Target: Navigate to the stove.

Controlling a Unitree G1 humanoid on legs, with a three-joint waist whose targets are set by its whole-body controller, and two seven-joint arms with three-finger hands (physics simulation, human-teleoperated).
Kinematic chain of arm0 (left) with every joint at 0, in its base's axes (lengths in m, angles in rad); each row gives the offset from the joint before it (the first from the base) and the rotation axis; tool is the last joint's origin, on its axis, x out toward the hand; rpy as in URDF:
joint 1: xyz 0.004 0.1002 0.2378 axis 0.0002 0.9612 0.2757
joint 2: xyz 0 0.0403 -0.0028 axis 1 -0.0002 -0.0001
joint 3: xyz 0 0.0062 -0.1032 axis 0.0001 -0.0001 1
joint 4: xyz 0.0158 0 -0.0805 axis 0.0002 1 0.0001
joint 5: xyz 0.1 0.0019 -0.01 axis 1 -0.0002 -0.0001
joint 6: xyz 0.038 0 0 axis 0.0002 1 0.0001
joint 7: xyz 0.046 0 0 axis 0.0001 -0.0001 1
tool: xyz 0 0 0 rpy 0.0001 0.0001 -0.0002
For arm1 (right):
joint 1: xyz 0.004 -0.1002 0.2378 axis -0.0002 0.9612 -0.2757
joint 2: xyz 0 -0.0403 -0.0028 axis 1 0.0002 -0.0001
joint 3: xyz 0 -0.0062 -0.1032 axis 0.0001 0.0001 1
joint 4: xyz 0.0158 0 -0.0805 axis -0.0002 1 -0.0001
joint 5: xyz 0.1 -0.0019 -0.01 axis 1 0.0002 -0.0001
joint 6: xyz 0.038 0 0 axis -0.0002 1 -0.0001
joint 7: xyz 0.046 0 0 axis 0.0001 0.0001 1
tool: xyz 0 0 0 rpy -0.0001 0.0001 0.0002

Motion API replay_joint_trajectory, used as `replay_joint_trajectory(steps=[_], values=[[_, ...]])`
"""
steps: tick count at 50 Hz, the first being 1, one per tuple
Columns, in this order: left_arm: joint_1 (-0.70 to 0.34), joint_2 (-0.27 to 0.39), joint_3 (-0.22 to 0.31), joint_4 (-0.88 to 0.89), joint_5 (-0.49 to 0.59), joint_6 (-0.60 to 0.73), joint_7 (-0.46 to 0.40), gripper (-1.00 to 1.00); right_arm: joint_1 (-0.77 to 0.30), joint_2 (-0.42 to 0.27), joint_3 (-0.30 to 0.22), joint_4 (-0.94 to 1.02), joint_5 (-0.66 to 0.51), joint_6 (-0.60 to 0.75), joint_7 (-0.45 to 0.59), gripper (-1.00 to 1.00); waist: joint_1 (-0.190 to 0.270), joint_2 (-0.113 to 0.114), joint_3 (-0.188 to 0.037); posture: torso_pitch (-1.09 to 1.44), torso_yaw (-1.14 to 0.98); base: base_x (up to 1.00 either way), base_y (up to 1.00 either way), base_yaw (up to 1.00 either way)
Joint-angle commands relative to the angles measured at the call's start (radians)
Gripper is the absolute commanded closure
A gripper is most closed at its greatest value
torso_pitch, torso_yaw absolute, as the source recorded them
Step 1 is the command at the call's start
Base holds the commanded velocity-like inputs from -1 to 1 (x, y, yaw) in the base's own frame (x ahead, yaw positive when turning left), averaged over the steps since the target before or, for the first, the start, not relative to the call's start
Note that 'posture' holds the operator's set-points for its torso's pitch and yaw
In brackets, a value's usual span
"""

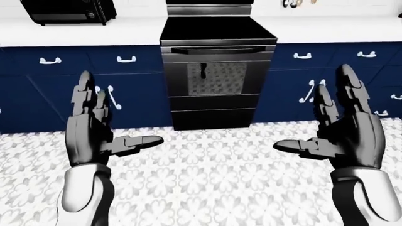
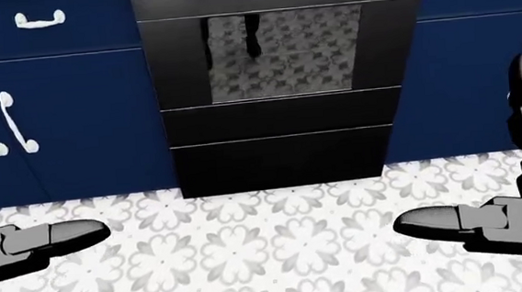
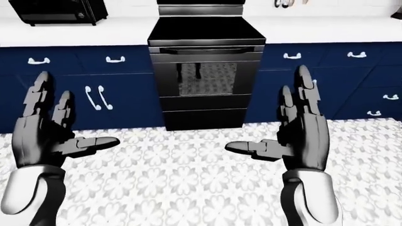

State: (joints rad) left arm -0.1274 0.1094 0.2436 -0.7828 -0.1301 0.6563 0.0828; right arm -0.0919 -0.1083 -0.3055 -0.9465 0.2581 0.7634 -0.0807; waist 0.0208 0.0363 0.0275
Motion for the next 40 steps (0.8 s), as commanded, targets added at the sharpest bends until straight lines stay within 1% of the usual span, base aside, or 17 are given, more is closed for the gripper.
replay_joint_trajectory(steps=[1,4,7,8,9,11,15,20,23,24,26,27,30,34,37,38,40], values=[[-0.019,0.003,-0.004,-0.037,-0.004,-0.026,-0.005,-1.00,-0.013,-0.008,-0.004,-0.021,-0.006,-0.039,0.000,-1.00,0.004,0.005,-0.004,0.00,0.00,0.49,-0.30,0.00],[-0.015,0.002,-0.004,-0.034,-0.002,-0.034,-0.006,-1.00,-0.008,-0.005,-0.002,-0.015,-0.008,-0.049,0.002,-1.00,0.016,-0.032,-0.006,0.00,0.00,0.49,-0.26,0.00],[-0.017,0.001,0.000,-0.036,-0.004,-0.030,-0.006,-1.00,-0.009,-0.004,-0.001,-0.017,-0.008,-0.045,0.001,-1.00,0.005,-0.112,-0.040,0.00,0.00,0.49,-0.26,0.00],[-0.017,0.001,-0.001,-0.035,-0.004,-0.032,-0.007,-1.00,-0.008,-0.004,0.001,-0.015,-0.010,-0.048,0.002,-1.00,-0.003,-0.097,0.002,0.00,0.00,0.49,-0.27,0.00],[-0.016,0.001,-0.001,-0.035,-0.004,-0.031,-0.006,-1.00,-0.006,-0.003,0.003,-0.011,-0.012,-0.051,0.003,-1.00,0.000,-0.104,0.025,0.00,0.00,0.48,-0.23,0.00],[-0.017,0.001,0.000,-0.031,-0.004,-0.035,-0.006,-1.00,-0.005,-0.002,0.008,-0.010,-0.015,-0.051,0.004,-1.00,-0.013,-0.096,0.008,0.00,0.00,0.43,-0.11,0.00],[-0.018,0.002,0.002,-0.040,-0.008,-0.025,-0.004,-1.00,-0.006,-0.001,0.007,-0.011,-0.015,-0.049,0.006,-1.00,-0.014,-0.088,-0.001,0.00,0.00,0.31,-0.02,0.00],[-0.018,0.001,-0.002,-0.029,-0.005,-0.037,-0.008,-1.00,-0.010,-0.002,0.004,-0.014,-0.013,-0.044,0.006,-1.00,-0.021,-0.042,-0.004,0.00,0.00,0.31,-0.01,0.00],[-0.016,0.002,-0.007,-0.030,-0.001,-0.038,-0.008,-1.00,-0.011,-0.003,0.003,-0.015,-0.012,-0.041,0.006,-1.00,-0.017,0.006,-0.023,0.00,0.00,0.31,0.00,0.00],[-0.019,0.002,-0.005,-0.034,-0.003,-0.033,-0.007,-1.00,-0.013,-0.003,0.002,-0.017,-0.011,-0.038,0.005,-1.00,-0.018,-0.008,-0.025,0.00,0.00,0.31,-0.01,0.00],[-0.019,0.001,-0.006,-0.031,-0.002,-0.035,-0.007,-1.00,-0.014,-0.004,0.003,-0.016,-0.012,-0.038,0.005,-1.00,-0.013,0.008,0.023,0.00,0.00,0.25,0.00,0.00],[-0.019,0.001,-0.007,-0.032,-0.001,-0.035,-0.007,-1.00,-0.014,-0.004,0.005,-0.020,-0.010,-0.037,0.006,-1.00,-0.008,0.013,0.003,0.00,0.00,0.08,0.00,0.00],[-0.021,0.001,-0.005,-0.039,-0.004,-0.027,-0.006,-1.00,-0.017,-0.006,0.005,-0.024,-0.010,-0.030,0.005,-1.00,-0.012,-0.001,-0.005,0.00,0.00,0.00,0.00,0.00],[-0.021,0.002,-0.003,-0.039,-0.004,-0.027,-0.006,-1.00,-0.015,-0.005,0.007,-0.025,-0.012,-0.030,0.007,-1.00,-0.005,-0.028,0.019,0.00,0.00,0.00,0.00,0.00],[-0.019,0.002,0.000,-0.043,-0.006,-0.024,-0.006,-1.00,-0.012,-0.004,0.010,-0.022,-0.016,-0.035,0.008,-1.00,-0.012,-0.106,-0.005,0.00,0.00,0.00,0.00,0.00],[-0.018,0.002,-0.001,-0.041,-0.006,-0.027,-0.007,-1.00,-0.010,-0.003,0.011,-0.020,-0.018,-0.038,0.010,-1.00,-0.003,-0.058,0.001,0.00,0.00,0.00,0.00,0.00],[-0.018,0.002,0.000,-0.039,-0.006,-0.029,-0.006,-1.00,-0.008,-0.002,0.013,-0.020,-0.020,-0.042,0.011,-1.00,-0.010,-0.063,-0.011,0.00,0.00,0.00,0.00,0.00]])
